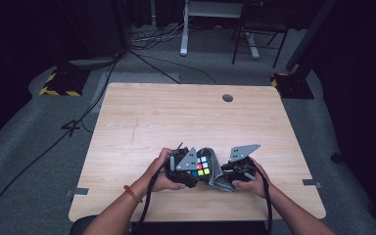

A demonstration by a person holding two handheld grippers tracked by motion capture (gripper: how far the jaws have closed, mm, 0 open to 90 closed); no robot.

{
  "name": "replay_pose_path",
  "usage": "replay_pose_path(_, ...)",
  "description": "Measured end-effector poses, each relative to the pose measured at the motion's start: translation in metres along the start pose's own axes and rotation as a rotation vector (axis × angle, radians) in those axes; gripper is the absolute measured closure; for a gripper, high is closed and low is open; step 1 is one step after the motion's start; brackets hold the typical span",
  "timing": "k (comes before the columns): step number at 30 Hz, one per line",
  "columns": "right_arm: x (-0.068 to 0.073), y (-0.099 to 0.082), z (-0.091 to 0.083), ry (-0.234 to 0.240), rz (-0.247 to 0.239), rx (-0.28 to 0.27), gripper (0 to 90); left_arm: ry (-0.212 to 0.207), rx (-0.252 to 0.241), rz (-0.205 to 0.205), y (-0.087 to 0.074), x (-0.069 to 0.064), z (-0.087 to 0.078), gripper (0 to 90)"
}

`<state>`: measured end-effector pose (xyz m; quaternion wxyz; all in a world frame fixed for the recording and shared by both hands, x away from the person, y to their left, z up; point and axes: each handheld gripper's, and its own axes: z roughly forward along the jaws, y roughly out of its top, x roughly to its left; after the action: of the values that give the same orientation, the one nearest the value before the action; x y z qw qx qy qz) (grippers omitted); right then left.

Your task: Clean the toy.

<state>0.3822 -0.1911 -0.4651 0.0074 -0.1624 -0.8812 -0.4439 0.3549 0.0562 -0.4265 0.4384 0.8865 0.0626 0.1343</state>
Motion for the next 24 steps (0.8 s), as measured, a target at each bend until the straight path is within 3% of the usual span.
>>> replay_pose_path(4, 0.002, 0.002, -0.004, 0.002, -0.01, -0.028, 79.4, 0.006, -0.001, -0.005, -0.001, 0.0, 0.0, 33.7)
replay_pose_path(9, 0.011, 0.011, -0.017, -0.008, -0.042, -0.106, 79.4, 0.002, 0.045, 0.009, -0.003, -0.001, 0.008, 33.7)
replay_pose_path(14, 0.011, 0.014, -0.027, 0.016, -0.046, -0.155, 79.4, -0.005, 0.06, 0.024, -0.001, -0.005, 0.012, 33.8)
replay_pose_path(17, 0.011, 0.013, -0.024, -0.01, -0.053, -0.128, 79.4, -0.002, 0.056, 0.029, 0.0, -0.007, 0.011, 33.8)
replay_pose_path(19, 0.009, 0.012, -0.02, -0.038, -0.06, -0.096, 79.4, -0.011, 0.027, 0.02, 0.002, -0.007, 0.007, 33.8)
replay_pose_path(24, 0.003, 0.006, -0.011, -0.051, -0.025, -0.041, 79.5, -0.015, -0.032, 0.011, 0.005, -0.006, -0.002, 33.8)
